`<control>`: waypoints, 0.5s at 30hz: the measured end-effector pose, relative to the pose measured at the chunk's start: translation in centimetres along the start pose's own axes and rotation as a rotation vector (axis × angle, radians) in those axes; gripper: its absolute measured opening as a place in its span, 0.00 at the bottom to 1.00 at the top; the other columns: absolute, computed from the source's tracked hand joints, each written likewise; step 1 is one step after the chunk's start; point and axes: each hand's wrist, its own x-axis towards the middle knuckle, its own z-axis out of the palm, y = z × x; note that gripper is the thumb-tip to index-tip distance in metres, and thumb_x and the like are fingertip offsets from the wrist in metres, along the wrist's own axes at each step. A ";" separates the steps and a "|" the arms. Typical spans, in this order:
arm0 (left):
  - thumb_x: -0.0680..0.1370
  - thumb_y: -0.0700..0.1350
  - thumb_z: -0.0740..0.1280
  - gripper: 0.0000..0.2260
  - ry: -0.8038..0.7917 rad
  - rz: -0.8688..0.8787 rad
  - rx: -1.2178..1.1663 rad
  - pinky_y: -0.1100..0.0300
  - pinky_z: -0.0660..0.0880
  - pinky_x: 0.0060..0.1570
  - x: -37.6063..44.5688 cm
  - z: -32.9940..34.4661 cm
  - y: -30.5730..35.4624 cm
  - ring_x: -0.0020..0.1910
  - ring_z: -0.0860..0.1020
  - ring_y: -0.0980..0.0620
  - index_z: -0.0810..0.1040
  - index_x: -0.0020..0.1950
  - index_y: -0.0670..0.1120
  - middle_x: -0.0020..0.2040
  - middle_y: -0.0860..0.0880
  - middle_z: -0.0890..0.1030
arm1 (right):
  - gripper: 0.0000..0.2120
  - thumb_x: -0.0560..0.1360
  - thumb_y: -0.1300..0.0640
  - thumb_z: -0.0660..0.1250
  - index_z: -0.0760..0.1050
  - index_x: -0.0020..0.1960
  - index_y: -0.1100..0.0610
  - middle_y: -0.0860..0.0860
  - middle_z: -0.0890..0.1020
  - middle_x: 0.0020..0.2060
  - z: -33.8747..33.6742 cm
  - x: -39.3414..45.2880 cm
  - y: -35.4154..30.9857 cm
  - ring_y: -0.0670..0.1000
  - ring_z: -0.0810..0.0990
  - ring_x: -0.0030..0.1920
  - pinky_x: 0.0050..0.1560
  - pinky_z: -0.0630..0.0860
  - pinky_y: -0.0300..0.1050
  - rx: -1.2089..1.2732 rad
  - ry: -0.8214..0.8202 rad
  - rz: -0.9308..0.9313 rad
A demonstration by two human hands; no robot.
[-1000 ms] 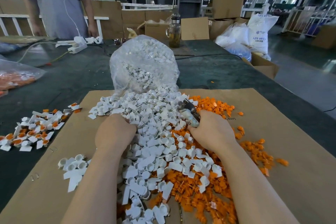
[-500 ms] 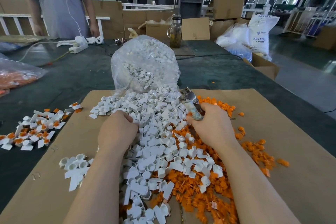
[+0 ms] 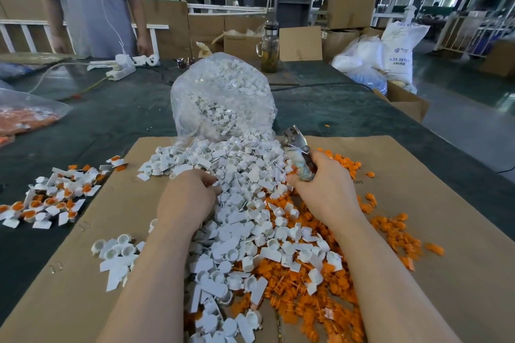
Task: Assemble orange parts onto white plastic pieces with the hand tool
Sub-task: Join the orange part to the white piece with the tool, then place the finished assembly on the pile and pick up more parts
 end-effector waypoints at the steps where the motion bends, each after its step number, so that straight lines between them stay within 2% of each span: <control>1: 0.78 0.48 0.70 0.10 -0.004 -0.003 -0.004 0.57 0.77 0.42 0.0 0.0 0.0 0.40 0.80 0.52 0.80 0.59 0.52 0.39 0.54 0.81 | 0.12 0.73 0.48 0.71 0.69 0.49 0.47 0.41 0.75 0.39 0.0 0.0 0.0 0.46 0.75 0.40 0.38 0.72 0.43 0.009 0.004 0.005; 5: 0.80 0.47 0.67 0.04 0.046 0.007 -0.013 0.55 0.78 0.43 -0.1 0.2 0.0 0.43 0.80 0.49 0.80 0.53 0.50 0.42 0.51 0.82 | 0.09 0.74 0.48 0.71 0.72 0.48 0.47 0.40 0.76 0.38 -0.2 0.0 0.0 0.44 0.76 0.39 0.35 0.70 0.39 0.065 -0.006 -0.003; 8: 0.80 0.46 0.65 0.04 0.145 0.051 -0.073 0.58 0.73 0.35 -0.3 0.2 0.4 0.36 0.78 0.52 0.80 0.48 0.49 0.36 0.53 0.81 | 0.06 0.75 0.50 0.71 0.76 0.48 0.51 0.42 0.78 0.38 -0.1 -0.2 -0.1 0.44 0.76 0.38 0.35 0.70 0.40 0.132 -0.020 -0.012; 11: 0.79 0.47 0.67 0.04 0.221 0.060 -0.254 0.61 0.68 0.31 -0.7 -0.3 1.1 0.32 0.76 0.55 0.80 0.45 0.51 0.35 0.56 0.80 | 0.05 0.75 0.52 0.71 0.78 0.49 0.51 0.43 0.79 0.37 -0.2 -0.2 -0.2 0.44 0.76 0.37 0.34 0.70 0.39 0.177 -0.017 -0.025; 15: 0.78 0.48 0.70 0.05 0.177 0.081 -0.540 0.59 0.75 0.35 -1.4 -0.3 2.5 0.34 0.79 0.53 0.81 0.43 0.52 0.36 0.51 0.83 | 0.10 0.74 0.51 0.72 0.79 0.52 0.53 0.45 0.81 0.42 -0.3 -0.2 -0.6 0.45 0.79 0.42 0.42 0.78 0.45 0.226 0.007 -0.014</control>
